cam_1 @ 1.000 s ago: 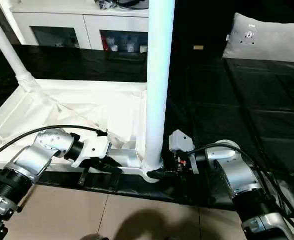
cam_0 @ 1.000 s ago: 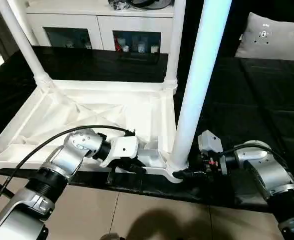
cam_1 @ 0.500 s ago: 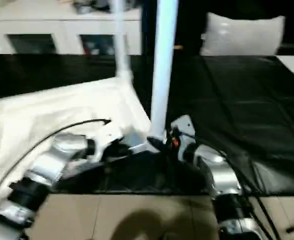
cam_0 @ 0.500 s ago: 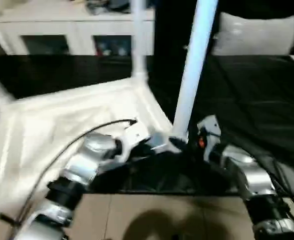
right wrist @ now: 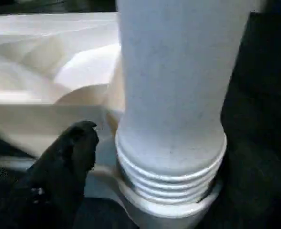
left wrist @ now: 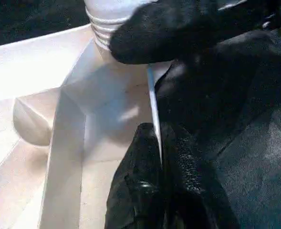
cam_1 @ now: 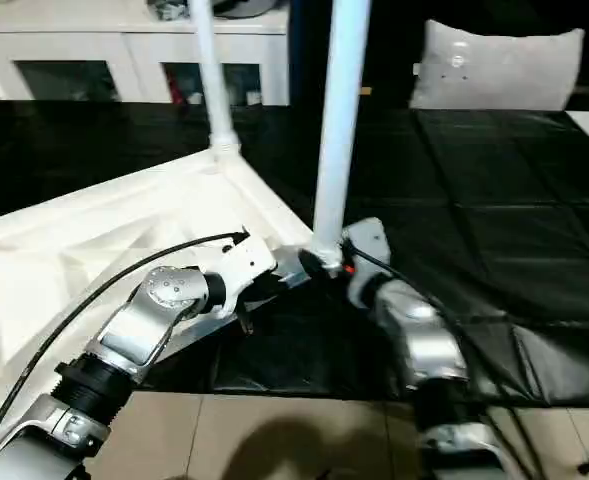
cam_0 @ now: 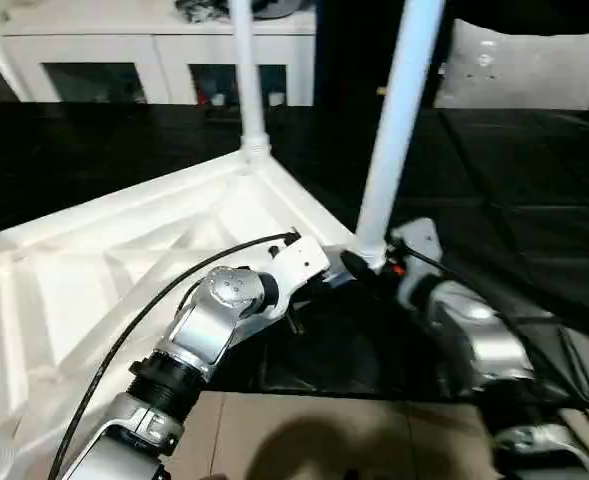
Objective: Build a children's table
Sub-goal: Rotate leg to tighten
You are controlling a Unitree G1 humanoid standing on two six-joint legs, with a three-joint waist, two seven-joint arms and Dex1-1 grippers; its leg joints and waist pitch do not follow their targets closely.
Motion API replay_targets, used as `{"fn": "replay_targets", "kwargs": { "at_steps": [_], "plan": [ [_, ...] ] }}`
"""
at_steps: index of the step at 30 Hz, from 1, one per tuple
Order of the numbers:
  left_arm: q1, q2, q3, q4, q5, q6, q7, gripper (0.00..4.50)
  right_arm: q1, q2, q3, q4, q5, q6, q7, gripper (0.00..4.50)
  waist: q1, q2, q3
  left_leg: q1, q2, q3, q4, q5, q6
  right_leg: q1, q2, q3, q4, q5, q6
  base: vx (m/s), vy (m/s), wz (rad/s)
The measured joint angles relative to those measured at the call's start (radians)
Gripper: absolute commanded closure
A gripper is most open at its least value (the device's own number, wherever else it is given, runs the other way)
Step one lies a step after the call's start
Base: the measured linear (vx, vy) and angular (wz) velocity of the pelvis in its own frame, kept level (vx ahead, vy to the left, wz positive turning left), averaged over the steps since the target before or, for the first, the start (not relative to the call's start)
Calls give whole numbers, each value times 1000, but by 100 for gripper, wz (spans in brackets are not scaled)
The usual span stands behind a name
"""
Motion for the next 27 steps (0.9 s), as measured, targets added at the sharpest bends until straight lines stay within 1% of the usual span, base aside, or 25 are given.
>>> {"fn": "replay_targets", "kwargs": {
  "at_steps": [1,4,5,7,10,13,14,18,22,23,25,26,27],
  "plan": [
    [-1,12,-2,2,-6,-13,-16,450,6,-17,3,-5,4,-7,31,4,1,0,0,0,0,0,0,0,0,0,0,0,0,0,0,0,0,0],
    [-2,51,-13,10,-15,-57,-74,450,22,-68,3,-33,32,-29,121,4,5,1,0,0,0,0,1,0,0,0,0,0,0,0,0,0,0,0],
    [-2,69,-14,14,-17,-84,-101,450,23,-100,3,-39,37,-35,162,4,7,1,0,0,0,0,1,0,0,1,0,0,0,0,0,0,0,0],
    [-2,93,-20,24,-29,-122,-144,450,25,-154,7,-54,36,-44,221,4,9,1,0,0,0,0,1,0,0,1,-1,1,0,0,0,0,0,0],
    [-3,131,-26,48,-45,-191,-208,450,28,-210,15,-78,36,-66,304,4,10,1,0,1,0,0,1,0,0,1,0,1,1,0,0,0,0,0],
    [-7,168,-35,59,-56,-249,-278,450,28,-250,41,-88,36,-75,381,4,12,1,0,1,0,0,1,0,0,1,0,1,2,0,0,0,0,0],
    [-8,175,-37,63,-57,-264,-295,450,27,-256,47,-91,36,-75,402,4,13,1,0,1,0,0,1,0,0,1,0,1,2,0,0,0,0,0],
    [-20,218,-55,85,-85,-331,-407,450,28,-295,109,-104,36,-78,517,4,26,0,0,2,0,1,1,0,0,1,-1,1,2,0,0,0,0,0],
    [-31,241,-71,94,-95,-365,-478,450,28,-295,144,-108,36,-78,580,4,36,0,0,2,0,2,2,0,0,1,-2,1,3,0,0,0,0,0],
    [-36,246,-75,97,-98,-369,-499,450,27,-294,155,-108,37,-77,597,19,38,-1,0,2,0,2,2,0,0,1,-2,1,3,0,0,0,0,0],
    [-38,252,-77,99,-103,-377,-528,450,27,-285,166,-107,37,-76,622,19,40,-1,0,1,0,2,2,0,0,1,-2,1,3,0,0,0,0,0],
    [-40,253,-80,99,-103,-379,-537,450,27,-277,172,-107,37,-76,631,34,43,-1,0,1,0,2,2,0,0,1,-2,1,3,0,0,0,0,0],
    [-41,254,-82,99,-104,-382,-543,450,26,-274,178,-106,39,-76,635,34,46,-1,0,2,0,2,2,0,0,1,-2,1,3,0,0,0,0,0]
  ]
}}
